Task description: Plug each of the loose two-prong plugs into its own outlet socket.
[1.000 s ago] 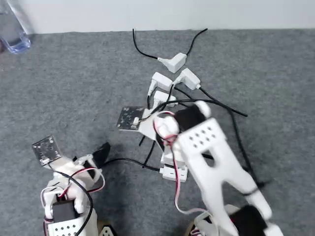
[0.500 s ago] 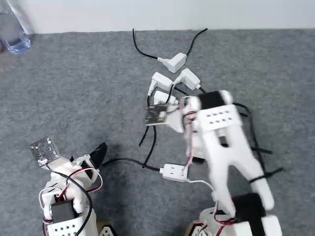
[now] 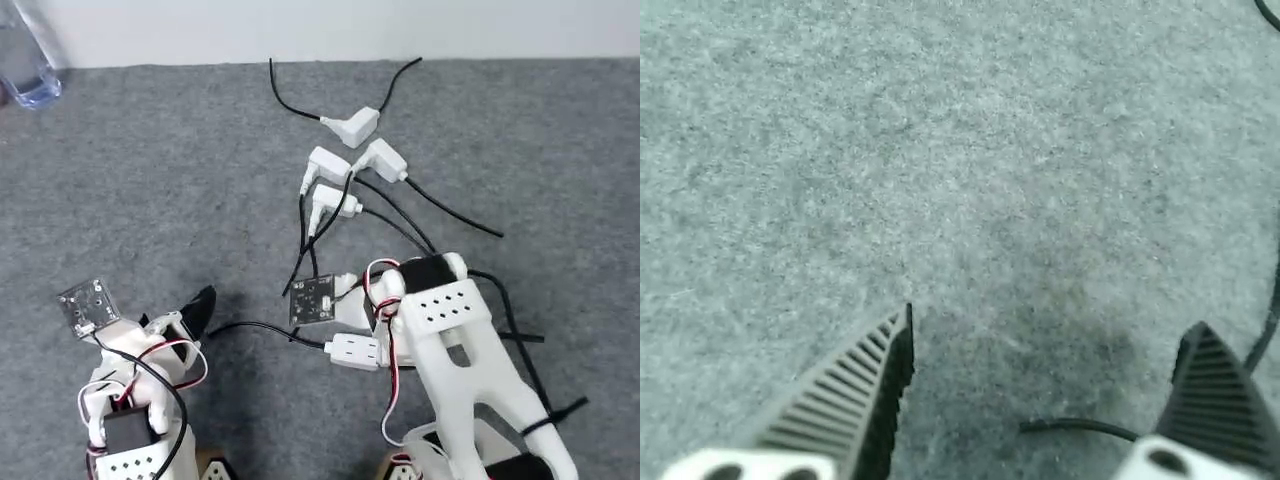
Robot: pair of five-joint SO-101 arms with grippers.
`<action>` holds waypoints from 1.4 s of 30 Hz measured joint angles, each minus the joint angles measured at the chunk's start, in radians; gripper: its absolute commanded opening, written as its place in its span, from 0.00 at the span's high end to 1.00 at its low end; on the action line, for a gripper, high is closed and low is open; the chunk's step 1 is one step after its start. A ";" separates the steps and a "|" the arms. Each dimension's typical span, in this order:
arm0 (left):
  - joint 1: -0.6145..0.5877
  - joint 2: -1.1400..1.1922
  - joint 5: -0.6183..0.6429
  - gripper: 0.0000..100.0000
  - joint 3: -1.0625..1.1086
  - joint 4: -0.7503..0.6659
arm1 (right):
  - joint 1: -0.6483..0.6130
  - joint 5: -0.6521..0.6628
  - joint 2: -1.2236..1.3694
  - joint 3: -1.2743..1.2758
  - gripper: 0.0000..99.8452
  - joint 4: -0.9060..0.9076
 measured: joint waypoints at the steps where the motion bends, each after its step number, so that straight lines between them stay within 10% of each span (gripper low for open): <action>1: 0.000 0.000 0.000 0.61 0.000 0.000 | 0.002 0.014 0.000 0.002 0.99 -0.006; 42: 0.000 0.000 0.000 0.61 0.000 0.000 | 0.008 0.064 0.101 0.005 0.99 -0.115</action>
